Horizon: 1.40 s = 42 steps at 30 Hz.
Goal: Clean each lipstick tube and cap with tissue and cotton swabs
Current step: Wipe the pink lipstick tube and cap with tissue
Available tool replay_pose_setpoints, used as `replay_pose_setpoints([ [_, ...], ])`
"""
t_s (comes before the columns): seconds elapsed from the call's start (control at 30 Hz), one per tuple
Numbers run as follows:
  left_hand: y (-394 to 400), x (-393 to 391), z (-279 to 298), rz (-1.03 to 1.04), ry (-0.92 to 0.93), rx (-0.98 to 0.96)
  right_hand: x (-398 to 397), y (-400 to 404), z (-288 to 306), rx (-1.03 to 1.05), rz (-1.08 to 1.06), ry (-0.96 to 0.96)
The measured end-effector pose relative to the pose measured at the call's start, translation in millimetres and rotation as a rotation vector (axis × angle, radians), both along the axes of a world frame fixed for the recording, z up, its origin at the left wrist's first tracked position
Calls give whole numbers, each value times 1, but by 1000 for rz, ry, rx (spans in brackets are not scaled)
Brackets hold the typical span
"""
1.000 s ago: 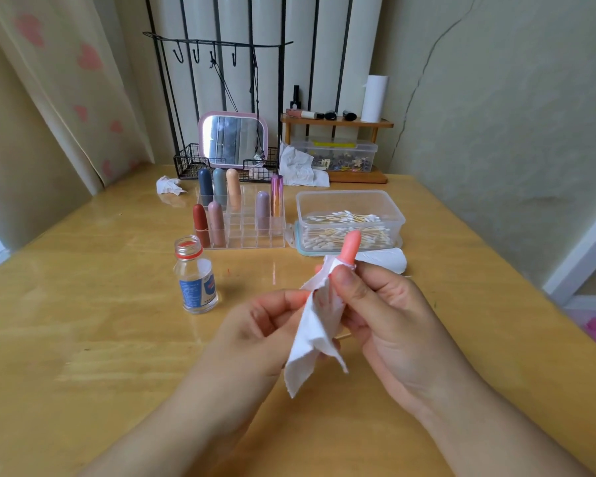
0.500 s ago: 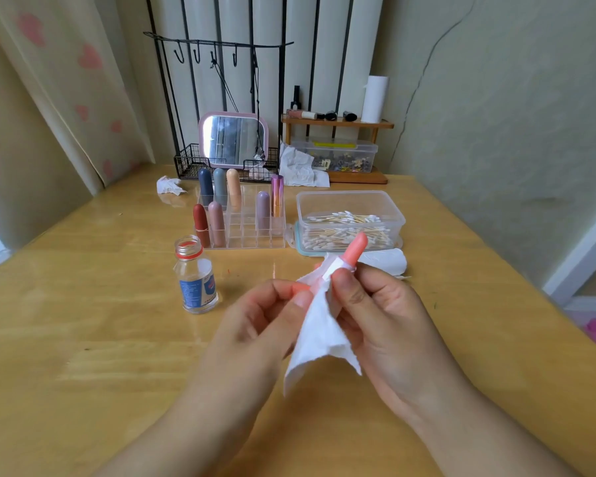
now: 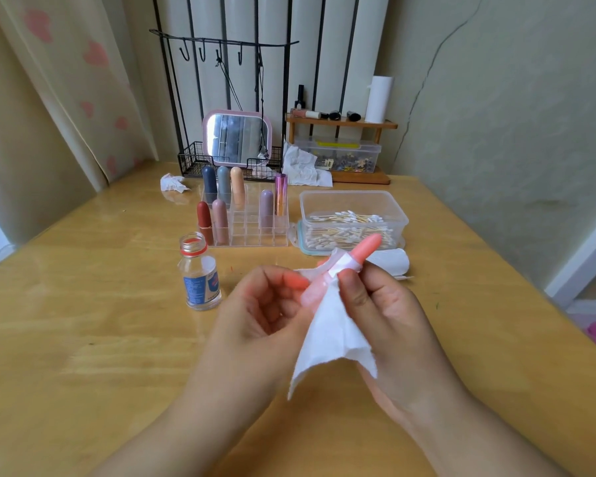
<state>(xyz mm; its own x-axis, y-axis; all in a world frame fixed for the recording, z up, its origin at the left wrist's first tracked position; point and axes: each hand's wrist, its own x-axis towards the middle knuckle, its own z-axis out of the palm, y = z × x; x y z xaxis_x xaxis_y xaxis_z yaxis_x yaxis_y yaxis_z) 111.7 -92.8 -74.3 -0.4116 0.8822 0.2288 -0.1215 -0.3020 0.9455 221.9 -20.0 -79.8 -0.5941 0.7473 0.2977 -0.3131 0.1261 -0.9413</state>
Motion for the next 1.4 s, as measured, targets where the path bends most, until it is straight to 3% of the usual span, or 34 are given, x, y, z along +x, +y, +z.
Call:
replay_pose_setpoints([
  [0.13, 0, -5, -2, -142, -59, -33, 0, 1, 0, 3, -33, -21],
  [0.27, 0, -5, 0, -40, 19, 98, -2, 0, -3, -6, -11, -8],
  [0.43, -2, -10, -9, 249, 514, 206, -6, -3, -4, -45, 41, 56],
  [0.47, -2, -9, -8, 237, 484, 197, -5, -3, -3, -49, 49, 64],
  [0.63, -1, -5, 0, -120, -13, 20, 1, -1, 2, -15, 30, -3],
  [0.73, -1, -5, 1, -188, -75, 13, 0, 1, -1, 1, 9, -25],
  [0.83, -1, -6, -2, -45, 63, 102, -2, -1, -1, -14, 15, 24],
  [0.97, 0, -13, -12, 289, 640, 214, -7, -7, -5, -93, 22, 101],
  [1.0, -1, -15, -13, 335, 710, 238, -7, -8, -4, -106, 29, 109],
  [1.07, -1, -12, -10, 288, 624, 224, -5, -7, -2, -103, 43, 113],
  [1.17, -2, -5, -1, 24, 171, 118, -1, -3, 0, -45, 24, 81],
  [1.23, -2, -4, 0, -76, 17, 57, -1, -1, -2, 12, -3, 39],
  [1.33, -2, -5, 1, -75, 56, 100, -3, -2, -3, 14, -14, 48],
  [1.4, -2, -7, -3, 48, 268, 173, -5, -5, -3, -8, -21, 70],
])
